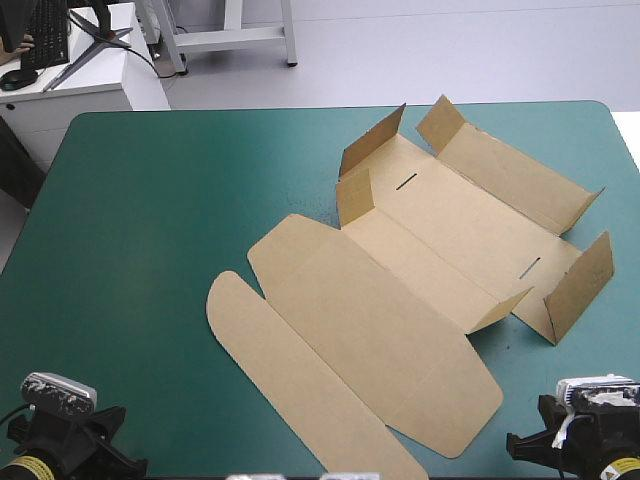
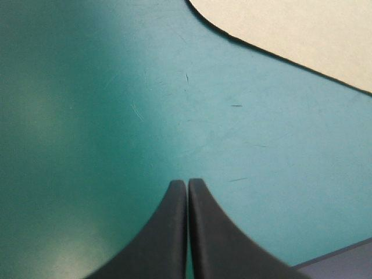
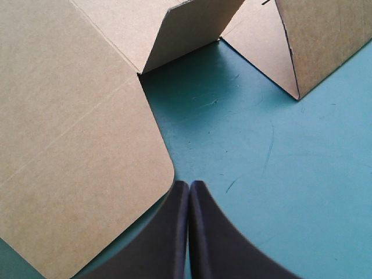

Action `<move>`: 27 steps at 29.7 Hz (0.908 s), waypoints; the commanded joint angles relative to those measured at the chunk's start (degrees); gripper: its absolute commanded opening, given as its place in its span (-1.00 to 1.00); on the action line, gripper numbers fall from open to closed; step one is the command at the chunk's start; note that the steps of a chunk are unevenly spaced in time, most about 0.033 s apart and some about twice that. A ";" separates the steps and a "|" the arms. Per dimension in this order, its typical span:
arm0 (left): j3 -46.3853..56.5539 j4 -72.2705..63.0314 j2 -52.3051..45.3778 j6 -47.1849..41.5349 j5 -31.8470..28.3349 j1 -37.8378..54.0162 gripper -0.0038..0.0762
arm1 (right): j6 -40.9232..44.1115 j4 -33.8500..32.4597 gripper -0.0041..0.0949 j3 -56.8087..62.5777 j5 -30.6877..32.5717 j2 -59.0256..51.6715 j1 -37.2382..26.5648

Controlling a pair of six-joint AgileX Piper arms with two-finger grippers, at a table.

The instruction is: Fold the box

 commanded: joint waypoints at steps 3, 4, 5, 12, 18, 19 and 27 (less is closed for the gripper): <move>-1.26 -0.28 0.82 -0.37 -3.24 -0.22 -0.93 | -0.09 0.57 -0.96 -1.32 -3.28 0.87 -0.09; -1.26 -0.28 0.82 -0.37 -3.24 -0.22 -0.93 | -0.09 0.57 -0.96 -1.32 -3.28 0.87 -0.09; -1.26 -0.28 0.82 -0.37 -3.24 -0.22 -0.93 | 0.16 0.57 -0.96 -1.32 -3.18 0.87 -0.09; -1.26 -0.28 0.82 -0.37 -3.24 -0.22 -0.93 | 3.30 0.57 -0.96 -1.57 -3.18 1.09 -0.09; -1.26 -0.28 0.82 -0.37 -3.24 -0.22 -0.93 | 7.22 0.57 -0.96 -6.79 -1.42 6.81 -0.09; -1.26 -0.28 0.82 -0.37 -3.24 -0.22 -0.93 | 7.22 0.57 -0.96 -8.51 -0.64 8.75 -0.09; -1.26 -0.28 0.82 -0.37 -3.24 -0.22 -0.93 | 7.86 0.57 -0.96 -23.89 0.86 25.53 -0.09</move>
